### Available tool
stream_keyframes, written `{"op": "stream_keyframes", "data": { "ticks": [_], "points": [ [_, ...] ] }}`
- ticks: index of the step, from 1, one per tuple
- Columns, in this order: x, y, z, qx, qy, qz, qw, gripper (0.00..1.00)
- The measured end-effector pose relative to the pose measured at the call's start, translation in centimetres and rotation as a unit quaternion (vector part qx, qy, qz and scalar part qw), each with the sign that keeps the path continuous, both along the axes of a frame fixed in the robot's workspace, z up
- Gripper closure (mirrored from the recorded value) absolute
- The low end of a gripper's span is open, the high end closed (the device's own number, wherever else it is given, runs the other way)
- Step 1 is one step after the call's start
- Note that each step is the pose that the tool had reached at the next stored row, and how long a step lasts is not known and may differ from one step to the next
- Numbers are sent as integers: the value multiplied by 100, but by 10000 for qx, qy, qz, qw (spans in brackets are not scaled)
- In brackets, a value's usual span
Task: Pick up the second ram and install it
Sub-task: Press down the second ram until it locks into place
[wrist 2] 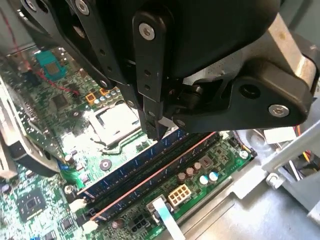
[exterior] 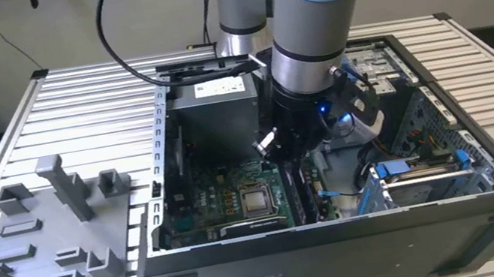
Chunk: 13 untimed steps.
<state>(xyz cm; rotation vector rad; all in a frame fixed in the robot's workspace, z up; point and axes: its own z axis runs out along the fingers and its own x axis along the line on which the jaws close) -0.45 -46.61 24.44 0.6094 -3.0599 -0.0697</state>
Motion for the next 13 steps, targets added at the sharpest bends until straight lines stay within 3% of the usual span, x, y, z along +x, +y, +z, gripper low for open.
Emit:
{"op": "stream_keyframes", "data": {
  "ticks": [4, 7, 11, 13],
  "points": [
    [0, 0, -1, -1, -2, 297, 9996, 89],
    [0, 0, -1, -1, -6, 522, 9986, 89],
    [0, 0, -3, -1, -14, 839, 9965, 89],
    [1, 0, -4, -1, -21, 1014, 9948, 89]
  ]
}}
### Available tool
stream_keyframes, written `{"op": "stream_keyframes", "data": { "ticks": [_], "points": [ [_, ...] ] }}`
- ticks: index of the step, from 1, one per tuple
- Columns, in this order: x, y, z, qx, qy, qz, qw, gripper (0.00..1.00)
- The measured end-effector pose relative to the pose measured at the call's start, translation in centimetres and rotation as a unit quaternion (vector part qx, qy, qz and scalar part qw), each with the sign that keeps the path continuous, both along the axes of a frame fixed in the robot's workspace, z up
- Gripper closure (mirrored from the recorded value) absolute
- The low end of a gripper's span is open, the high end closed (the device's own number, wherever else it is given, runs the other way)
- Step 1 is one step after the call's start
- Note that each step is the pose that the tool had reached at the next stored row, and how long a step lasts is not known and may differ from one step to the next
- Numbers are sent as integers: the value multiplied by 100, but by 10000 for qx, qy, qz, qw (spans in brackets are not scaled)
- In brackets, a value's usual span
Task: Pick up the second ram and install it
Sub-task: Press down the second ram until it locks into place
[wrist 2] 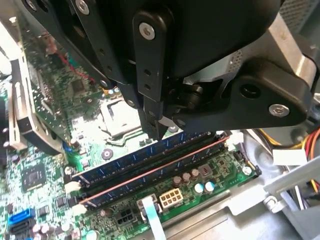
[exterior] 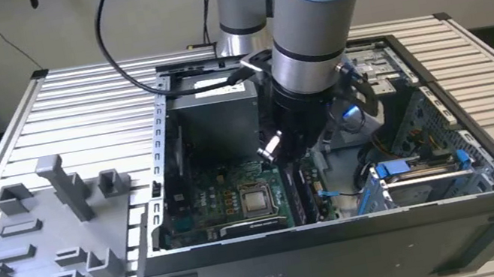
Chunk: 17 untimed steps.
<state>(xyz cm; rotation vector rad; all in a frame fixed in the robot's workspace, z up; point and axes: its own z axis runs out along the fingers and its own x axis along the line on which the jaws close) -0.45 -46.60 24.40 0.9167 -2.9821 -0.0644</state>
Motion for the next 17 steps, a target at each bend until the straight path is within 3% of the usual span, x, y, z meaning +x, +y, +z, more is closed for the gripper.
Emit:
{"op": "stream_keyframes", "data": {
  "ticks": [5, 10, 13, 17],
  "points": [
    [0, 0, -2, 1, -32, 433, 9991, 89],
    [0, 0, -2, -1, -76, 813, 9967, 89],
    [-1, 0, -2, 1, -79, 1025, 9947, 89],
    [-1, 0, -2, 4, -79, 1347, 9909, 89]
  ]
}}
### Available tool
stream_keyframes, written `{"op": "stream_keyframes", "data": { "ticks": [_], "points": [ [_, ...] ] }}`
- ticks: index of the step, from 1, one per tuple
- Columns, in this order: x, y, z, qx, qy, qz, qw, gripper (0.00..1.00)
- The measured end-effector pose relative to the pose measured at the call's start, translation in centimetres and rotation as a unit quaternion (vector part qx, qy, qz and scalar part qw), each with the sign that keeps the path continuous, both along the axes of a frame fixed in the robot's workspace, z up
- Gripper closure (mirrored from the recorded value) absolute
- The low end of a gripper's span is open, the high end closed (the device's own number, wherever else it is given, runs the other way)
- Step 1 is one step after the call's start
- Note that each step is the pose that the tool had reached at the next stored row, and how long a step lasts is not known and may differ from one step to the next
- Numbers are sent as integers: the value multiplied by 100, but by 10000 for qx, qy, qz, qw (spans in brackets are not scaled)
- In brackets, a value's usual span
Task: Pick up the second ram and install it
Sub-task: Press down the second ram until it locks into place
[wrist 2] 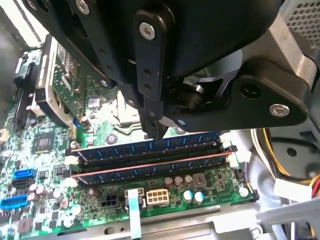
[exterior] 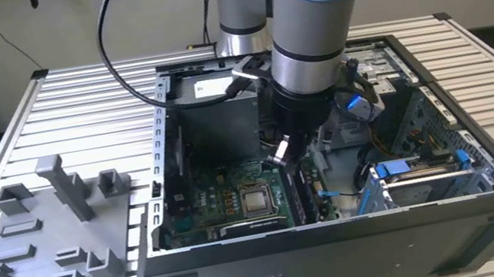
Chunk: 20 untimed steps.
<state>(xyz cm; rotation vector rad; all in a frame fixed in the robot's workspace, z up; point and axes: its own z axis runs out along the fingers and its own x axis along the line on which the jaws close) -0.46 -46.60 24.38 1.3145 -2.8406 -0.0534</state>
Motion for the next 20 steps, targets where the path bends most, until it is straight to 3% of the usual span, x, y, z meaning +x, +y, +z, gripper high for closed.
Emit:
{"op": "stream_keyframes", "data": {
  "ticks": [5, 10, 15, 18, 20],
  "points": [
    [-1, 0, 0, 0, 0, 388, 9992, 89],
    [-2, 0, 0, 0, -2, 786, 9969, 89],
    [-1, 0, 0, -1, -12, 1193, 9929, 89],
    [-2, 0, 0, -1, -19, 1454, 9894, 89],
    [-1, 0, 0, -1, -23, 1640, 9865, 89]
  ]
}}
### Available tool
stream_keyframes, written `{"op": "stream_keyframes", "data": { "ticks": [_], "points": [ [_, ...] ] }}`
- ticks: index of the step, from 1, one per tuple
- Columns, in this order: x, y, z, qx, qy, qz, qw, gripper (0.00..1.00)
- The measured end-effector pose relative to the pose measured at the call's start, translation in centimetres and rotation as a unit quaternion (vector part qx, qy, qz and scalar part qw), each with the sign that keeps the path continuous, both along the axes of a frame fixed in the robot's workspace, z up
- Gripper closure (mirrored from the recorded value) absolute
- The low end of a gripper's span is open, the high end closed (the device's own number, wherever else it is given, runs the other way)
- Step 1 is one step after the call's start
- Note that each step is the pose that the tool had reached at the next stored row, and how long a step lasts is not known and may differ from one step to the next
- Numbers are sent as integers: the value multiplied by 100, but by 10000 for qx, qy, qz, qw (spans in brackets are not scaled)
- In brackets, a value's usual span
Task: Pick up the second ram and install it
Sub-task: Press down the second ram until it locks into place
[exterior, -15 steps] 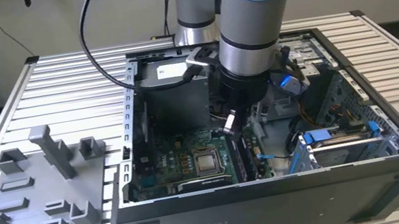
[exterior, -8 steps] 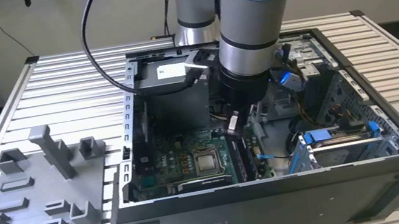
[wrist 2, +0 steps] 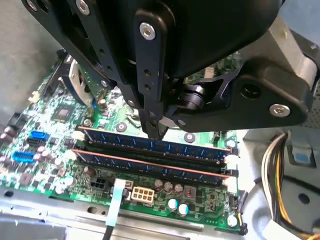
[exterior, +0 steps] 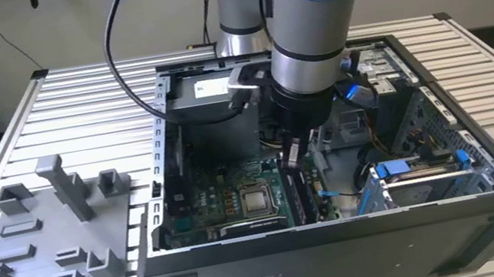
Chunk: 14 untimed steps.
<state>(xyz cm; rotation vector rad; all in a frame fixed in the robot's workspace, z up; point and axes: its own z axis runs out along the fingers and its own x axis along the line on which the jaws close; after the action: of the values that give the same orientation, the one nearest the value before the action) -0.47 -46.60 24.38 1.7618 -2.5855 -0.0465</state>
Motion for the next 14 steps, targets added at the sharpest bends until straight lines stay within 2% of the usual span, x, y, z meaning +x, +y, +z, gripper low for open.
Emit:
{"op": "stream_keyframes", "data": {
  "ticks": [4, 7, 10, 14],
  "points": [
    [0, 0, -1, 0, -7, 356, 9994, 89],
    [0, 0, -2, -1, -15, 634, 9980, 89],
    [0, 0, -4, -1, -23, 899, 9959, 89],
    [0, 0, -5, -1, -30, 1260, 9920, 89]
  ]
}}
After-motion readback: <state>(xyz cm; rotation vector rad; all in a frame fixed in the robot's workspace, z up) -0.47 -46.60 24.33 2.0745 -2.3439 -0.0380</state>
